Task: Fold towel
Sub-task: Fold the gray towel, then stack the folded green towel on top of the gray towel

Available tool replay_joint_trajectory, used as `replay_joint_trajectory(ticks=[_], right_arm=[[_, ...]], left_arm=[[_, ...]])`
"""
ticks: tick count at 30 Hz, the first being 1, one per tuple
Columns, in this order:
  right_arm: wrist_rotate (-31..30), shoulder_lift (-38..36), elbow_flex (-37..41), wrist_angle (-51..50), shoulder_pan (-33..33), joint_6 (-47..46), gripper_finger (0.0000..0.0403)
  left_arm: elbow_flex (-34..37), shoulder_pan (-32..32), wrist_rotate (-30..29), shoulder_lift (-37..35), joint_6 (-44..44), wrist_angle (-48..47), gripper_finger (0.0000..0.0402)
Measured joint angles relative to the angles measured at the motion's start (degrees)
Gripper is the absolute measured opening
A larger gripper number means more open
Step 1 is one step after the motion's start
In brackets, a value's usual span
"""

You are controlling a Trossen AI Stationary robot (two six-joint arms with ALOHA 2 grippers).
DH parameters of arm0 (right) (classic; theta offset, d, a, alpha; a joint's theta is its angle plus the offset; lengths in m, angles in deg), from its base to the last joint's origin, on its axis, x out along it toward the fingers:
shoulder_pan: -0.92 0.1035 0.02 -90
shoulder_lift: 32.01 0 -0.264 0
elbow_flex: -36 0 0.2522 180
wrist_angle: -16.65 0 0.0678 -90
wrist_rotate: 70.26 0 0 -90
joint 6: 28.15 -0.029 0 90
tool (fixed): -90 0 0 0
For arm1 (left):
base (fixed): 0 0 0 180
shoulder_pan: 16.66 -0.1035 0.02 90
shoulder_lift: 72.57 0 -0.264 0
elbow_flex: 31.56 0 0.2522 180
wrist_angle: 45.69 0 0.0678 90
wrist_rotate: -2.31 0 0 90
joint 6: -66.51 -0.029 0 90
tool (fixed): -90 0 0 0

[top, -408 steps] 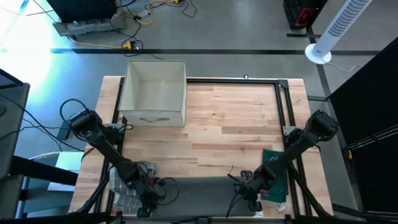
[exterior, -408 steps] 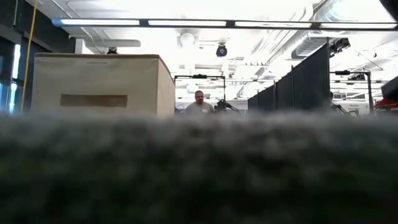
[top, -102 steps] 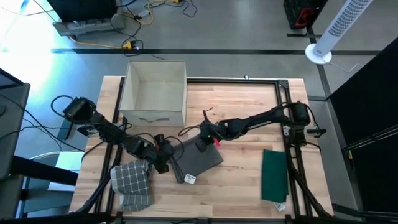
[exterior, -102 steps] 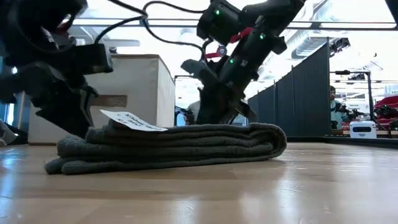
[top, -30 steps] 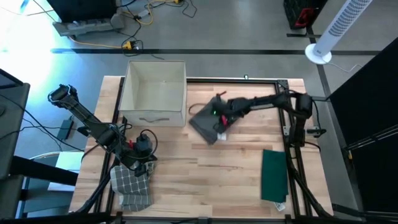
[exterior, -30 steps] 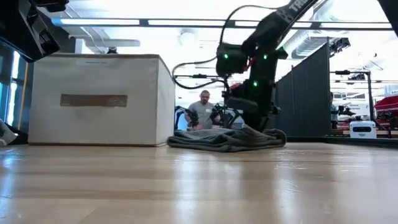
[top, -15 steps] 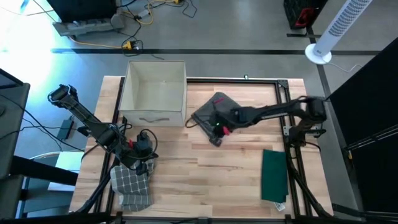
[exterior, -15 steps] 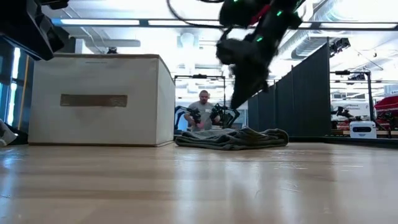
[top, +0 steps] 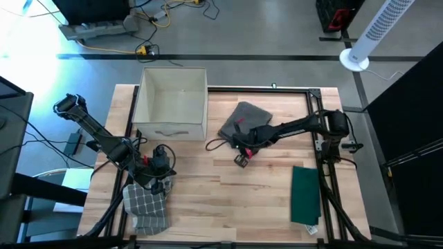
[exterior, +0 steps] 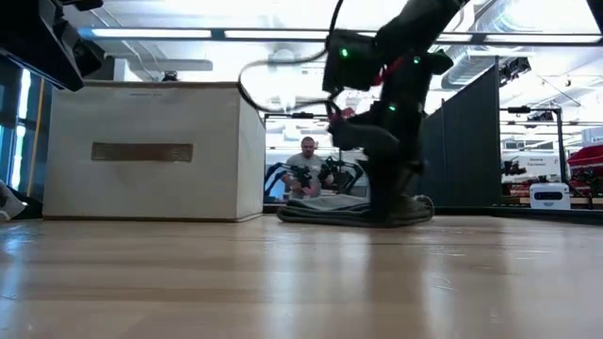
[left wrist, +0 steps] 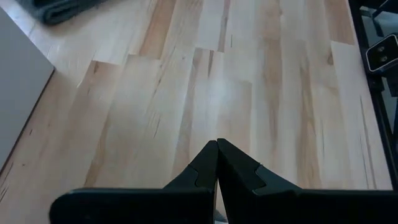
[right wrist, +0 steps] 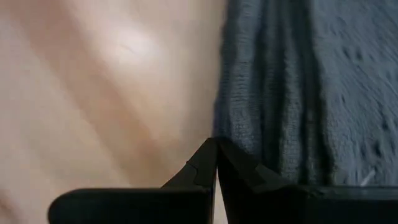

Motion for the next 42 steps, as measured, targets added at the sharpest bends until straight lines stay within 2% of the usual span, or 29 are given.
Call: replay_joint_trajectory(ticks=[4, 9, 14, 17, 20, 25, 28, 31, 34, 36, 39, 42], right_arm=[[-3.3, -1.2, 0.0, -9.3, -2.8, 2.9, 0.0000], [-7.3, -3.7, 0.0, -14.3, -7.5, 4.4, 0.0000], [-9.8, -7.8, 0.1, -18.3, -9.6, 0.2, 0.0000], [-6.7, -11.9, -0.1, -15.9, -8.8, 1.2, 0.0000], [-5.3, -15.9, -0.1, -16.3, -8.1, -5.0, 0.0000], [2.0, -22.1, -0.1, -20.6, -7.0, -10.9, 0.0000], [5.3, -25.9, -0.1, -25.8, -2.7, -8.4, 0.0000], [9.2, -29.3, -0.1, -36.7, 0.7, -8.7, 0.0000], [17.8, -31.6, -0.1, -48.0, 1.5, -7.4, 0.0000], [21.0, -32.0, -0.1, -53.1, 1.6, -3.8, 0.0003], [24.3, -32.0, -0.1, -52.3, 2.0, 3.0, 0.0019], [23.5, -30.0, 0.1, -53.2, 2.1, 6.5, 0.0052]], left_arm=[[0.0, 0.0, 0.0, 0.0, 0.0, 0.0, 0.0000], [0.0, 0.0, 0.1, 0.0, 0.3, 0.0, 0.0000], [0.0, 0.0, 0.5, 0.0, 0.5, 0.0, 0.0000], [0.0, 0.0, 0.6, 0.0, 0.5, 0.0, 0.0000], [0.0, 0.0, 0.6, 0.0, 0.6, 0.0, 0.0000], [0.0, 0.0, 0.6, 0.0, 1.4, 0.0, 0.0000], [0.0, 0.0, 0.7, 0.0, 0.9, 0.0, 0.0000], [0.0, 0.0, 0.7, 0.0, -0.3, 0.0, 0.0000], [0.0, 0.0, 1.0, 0.0, -0.5, 0.1, 0.0000], [0.0, 0.0, 1.3, 0.0, -1.0, 0.2, 0.0000], [0.0, 0.0, 1.6, 0.0, -1.0, 0.6, 0.0000], [0.0, 0.0, 1.8, 0.0, -1.0, 2.1, 0.0000]])
